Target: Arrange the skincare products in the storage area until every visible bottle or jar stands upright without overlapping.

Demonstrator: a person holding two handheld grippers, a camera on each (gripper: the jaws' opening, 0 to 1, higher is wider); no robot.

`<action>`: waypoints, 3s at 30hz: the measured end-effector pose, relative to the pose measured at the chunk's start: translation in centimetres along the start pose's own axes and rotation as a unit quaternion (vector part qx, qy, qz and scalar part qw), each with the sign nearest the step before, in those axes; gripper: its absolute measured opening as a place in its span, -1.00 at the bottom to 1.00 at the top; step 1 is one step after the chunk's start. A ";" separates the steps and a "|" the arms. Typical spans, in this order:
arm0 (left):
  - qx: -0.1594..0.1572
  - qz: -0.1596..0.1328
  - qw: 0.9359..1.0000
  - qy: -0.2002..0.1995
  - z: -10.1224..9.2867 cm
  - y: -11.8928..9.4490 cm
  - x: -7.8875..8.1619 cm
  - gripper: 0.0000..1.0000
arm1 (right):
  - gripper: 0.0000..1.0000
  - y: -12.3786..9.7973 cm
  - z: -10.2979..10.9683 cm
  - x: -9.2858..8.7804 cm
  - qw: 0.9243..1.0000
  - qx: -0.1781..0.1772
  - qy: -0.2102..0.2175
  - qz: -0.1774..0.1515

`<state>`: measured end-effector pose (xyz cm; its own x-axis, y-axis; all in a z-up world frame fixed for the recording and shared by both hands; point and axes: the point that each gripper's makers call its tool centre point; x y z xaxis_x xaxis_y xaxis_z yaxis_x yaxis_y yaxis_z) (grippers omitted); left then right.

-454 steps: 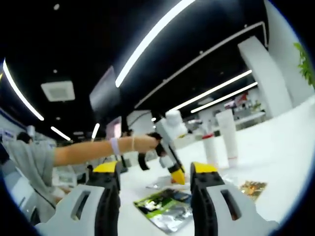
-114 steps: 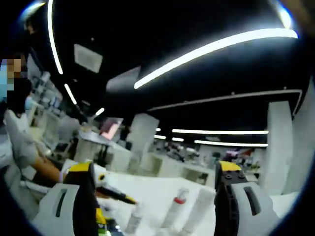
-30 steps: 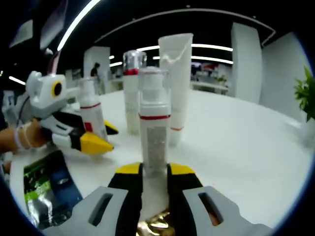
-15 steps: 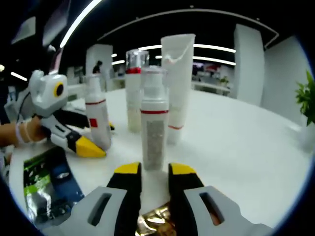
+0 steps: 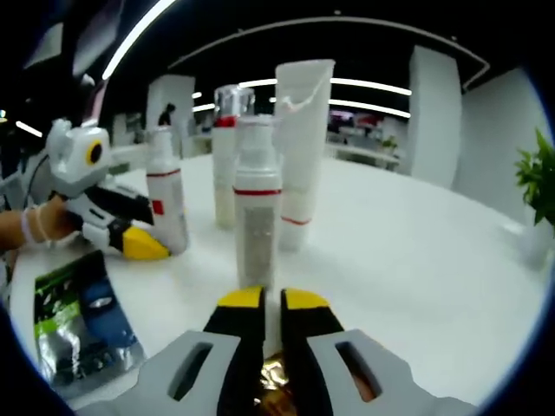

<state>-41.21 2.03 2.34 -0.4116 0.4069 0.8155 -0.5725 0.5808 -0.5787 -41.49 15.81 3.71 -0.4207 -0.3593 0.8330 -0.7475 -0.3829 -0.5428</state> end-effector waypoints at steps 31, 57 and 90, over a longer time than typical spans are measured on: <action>-0.010 -0.002 1.000 0.004 0.3 -0.3 0.1 -0.52 | -0.82 -0.3 1.1 1.0 0.996 0.021 -0.077 -0.035; -0.004 -0.014 1.000 0.022 -0.3 0.9 1.2 -0.52 | -0.49 2.5 3.0 3.2 0.994 0.040 -0.082 -0.054; -0.047 -0.034 0.998 0.027 -0.8 1.5 1.7 -0.59 | -0.54 3.3 2.8 2.9 1.000 0.002 0.005 -0.027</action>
<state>-42.21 4.13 2.87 -0.3341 0.4009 0.8530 -0.5272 0.6707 -0.5217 -43.74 11.07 4.05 -0.3857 -0.3299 0.8616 -0.7672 -0.4041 -0.4982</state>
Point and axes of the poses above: the point that each gripper's makers call its tool centre point, and the gripper's own axes: y roughly forward along the fingers, z roughly to its left, x roughly out of its top, and after that the axes turned 11 degrees about z, right-handed
